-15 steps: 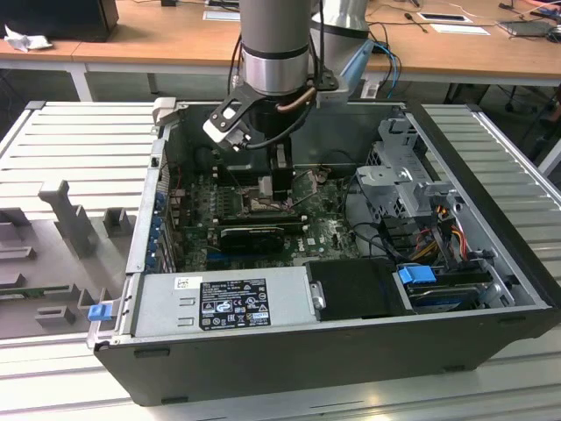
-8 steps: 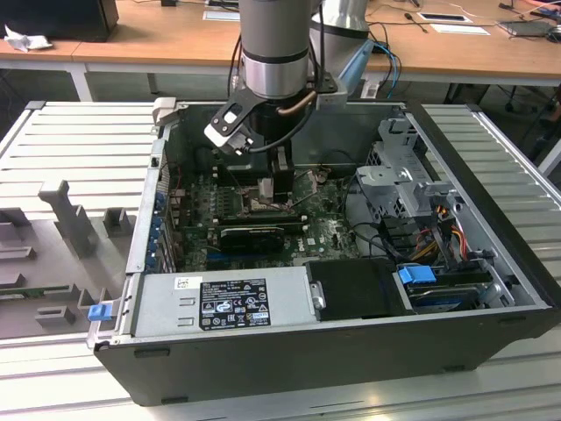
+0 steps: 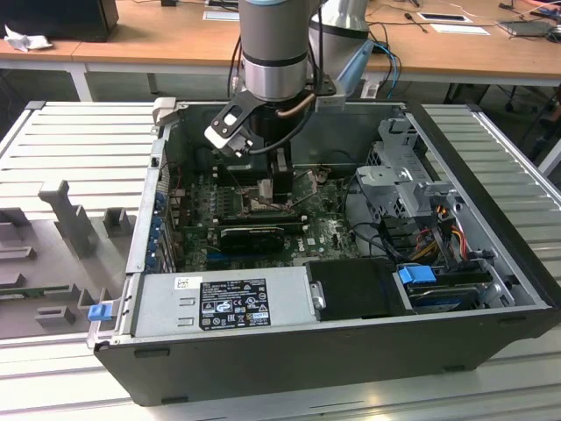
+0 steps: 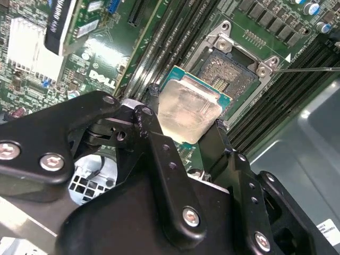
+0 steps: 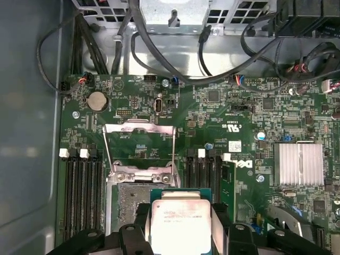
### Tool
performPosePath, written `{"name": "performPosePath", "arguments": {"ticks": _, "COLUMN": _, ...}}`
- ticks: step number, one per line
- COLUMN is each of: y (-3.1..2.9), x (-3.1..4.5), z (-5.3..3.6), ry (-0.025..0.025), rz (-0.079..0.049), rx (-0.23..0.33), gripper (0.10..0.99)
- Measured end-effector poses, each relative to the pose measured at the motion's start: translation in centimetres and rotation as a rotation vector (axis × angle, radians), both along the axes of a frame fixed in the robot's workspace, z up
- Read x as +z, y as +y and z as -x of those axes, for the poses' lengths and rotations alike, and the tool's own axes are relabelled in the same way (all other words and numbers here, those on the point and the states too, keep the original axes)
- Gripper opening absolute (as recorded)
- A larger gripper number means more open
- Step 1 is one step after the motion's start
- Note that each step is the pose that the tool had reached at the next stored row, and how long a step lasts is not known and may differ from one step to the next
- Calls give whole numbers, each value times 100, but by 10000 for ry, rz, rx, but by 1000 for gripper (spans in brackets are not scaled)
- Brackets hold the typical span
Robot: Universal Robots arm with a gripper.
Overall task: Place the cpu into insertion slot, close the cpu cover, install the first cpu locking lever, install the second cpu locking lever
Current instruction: 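Place the cpu into insertion slot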
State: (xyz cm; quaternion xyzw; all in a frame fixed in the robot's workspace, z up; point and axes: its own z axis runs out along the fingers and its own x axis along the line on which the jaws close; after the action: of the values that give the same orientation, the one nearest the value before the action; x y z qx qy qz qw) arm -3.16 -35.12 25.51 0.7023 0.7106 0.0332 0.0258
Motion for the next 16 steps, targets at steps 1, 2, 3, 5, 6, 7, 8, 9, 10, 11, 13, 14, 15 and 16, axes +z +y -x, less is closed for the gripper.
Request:
{"name": "performPosePath", "arguments": {"ticks": 1, "y": 14, "x": -11, "z": 0, "ry": 0, "rz": 0, "rx": 0, "gripper": 541}}
{"name": "performPosePath", "arguments": {"ticks": 2, "y": 25, "x": -18, "z": 0, "ry": 0, "rz": -1, "rx": 0, "gripper": 541}}
{"name": "performPosePath", "arguments": {"ticks": 3, "y": 46, "x": -30, "z": 0, "ry": 0, "rz": 1, "rx": 1, "gripper": 541}}
{"name": "performPosePath", "arguments": {"ticks": 5, "y": 85, "x": -63, "z": 0, "ry": -1, "rz": 0, "rx": 19, "gripper": 541}}
{"name": "performPosePath", "arguments": {"ticks": 6, "y": 100, "x": -76, "z": 0, "ry": -1, "rz": 2, "rx": 30, "gripper": 541}}
{"name": "performPosePath", "arguments": {"ticks": 7, "y": 113, "x": -90, "z": 1, "ry": 0, "rz": 2, "rx": 39, "gripper": 541}}
{"name": "performPosePath", "arguments": {"ticks": 8, "y": 123, "x": -104, "z": 6, "ry": -1, "rz": 0, "rx": 47, "gripper": 541}}
{"name": "performPosePath", "arguments": {"ticks": 9, "y": 129, "x": -113, "z": 15, "ry": -2, "rz": -1, "rx": 55, "gripper": 541}}
{"name": "performPosePath", "arguments": {"ticks": 10, "y": 135, "x": -125, "z": 33, "ry": 0, "rz": 1, "rx": 64, "gripper": 541}}
{"name": "performPosePath", "arguments": {"ticks": 11, "y": 141, "x": -134, "z": 45, "ry": -1, "rz": 1, "rx": 70, "gripper": 541}}
{"name": "performPosePath", "arguments": {"ticks": 13, "y": 173, "x": -165, "z": 66, "ry": 0, "rz": 2, "rx": 85, "gripper": 541}}
{"name": "performPosePath", "arguments": {"ticks": 14, "y": 192, "x": -177, "z": 79, "ry": -1, "rz": 1, "rx": 90, "gripper": 541}}
{"name": "performPosePath", "arguments": {"ticks": 15, "y": 209, "x": -190, "z": 88, "ry": 0, "rz": 1, "rx": 95, "gripper": 541}}
{"name": "performPosePath", "arguments": {"ticks": 16, "y": 220, "x": -198, "z": 94, "ry": 0, "rz": 1, "rx": 99, "gripper": 541}}
